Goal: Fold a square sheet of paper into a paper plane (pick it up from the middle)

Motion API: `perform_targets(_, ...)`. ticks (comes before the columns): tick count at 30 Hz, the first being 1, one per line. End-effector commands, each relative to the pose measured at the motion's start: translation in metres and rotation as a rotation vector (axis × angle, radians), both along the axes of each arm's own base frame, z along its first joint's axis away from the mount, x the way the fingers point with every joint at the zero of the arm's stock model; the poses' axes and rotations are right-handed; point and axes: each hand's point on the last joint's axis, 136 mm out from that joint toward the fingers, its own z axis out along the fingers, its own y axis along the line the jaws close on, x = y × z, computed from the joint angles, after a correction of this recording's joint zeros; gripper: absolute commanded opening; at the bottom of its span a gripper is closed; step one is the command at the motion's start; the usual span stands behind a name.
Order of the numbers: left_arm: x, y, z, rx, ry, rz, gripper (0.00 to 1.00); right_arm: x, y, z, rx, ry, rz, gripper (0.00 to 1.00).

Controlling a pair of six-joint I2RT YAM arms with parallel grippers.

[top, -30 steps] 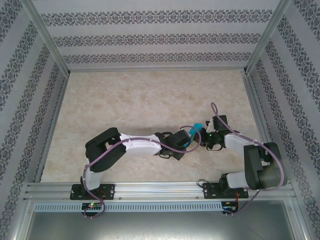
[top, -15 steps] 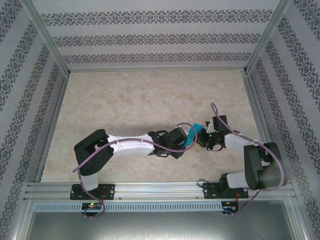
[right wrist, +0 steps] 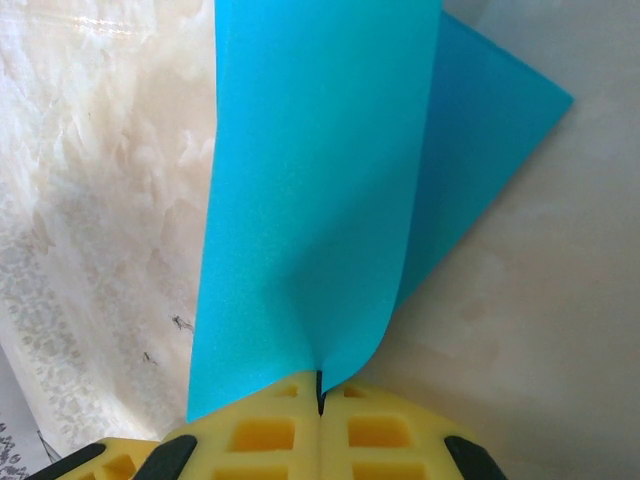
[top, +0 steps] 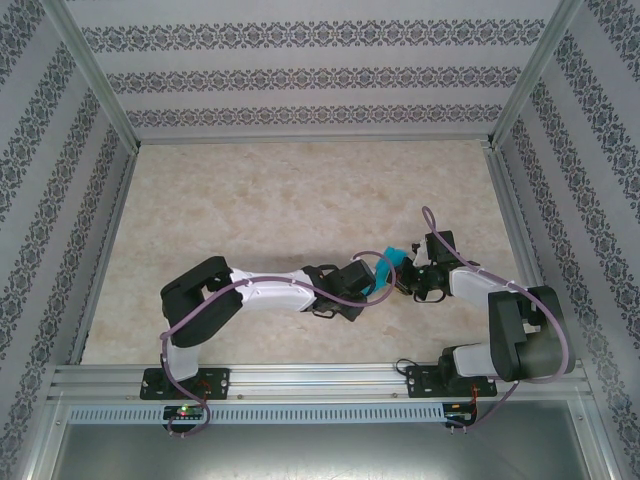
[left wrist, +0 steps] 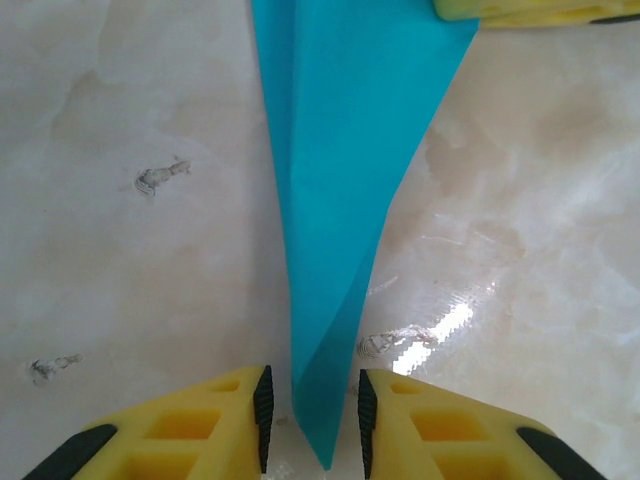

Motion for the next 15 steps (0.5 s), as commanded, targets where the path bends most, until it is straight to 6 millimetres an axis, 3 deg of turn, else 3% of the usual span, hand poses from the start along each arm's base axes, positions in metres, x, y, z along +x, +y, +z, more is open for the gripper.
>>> perform_targets(1, 0.004, 0.009, -0.011, 0.049, 0.007, 0.013, 0.32, 0.008, -0.003, 0.009, -0.02, -0.04, 0.007, 0.0)
perform_targets(6, 0.003, 0.016, -0.019, 0.091, 0.004, 0.011, 0.28, 0.01, -0.003, 0.013, -0.021, -0.052, 0.01, 0.0)
perform_targets(15, 0.006, 0.018, -0.018, 0.113, -0.021, -0.013, 0.2, 0.012, -0.003, 0.017, -0.02, -0.059, 0.011, 0.0)
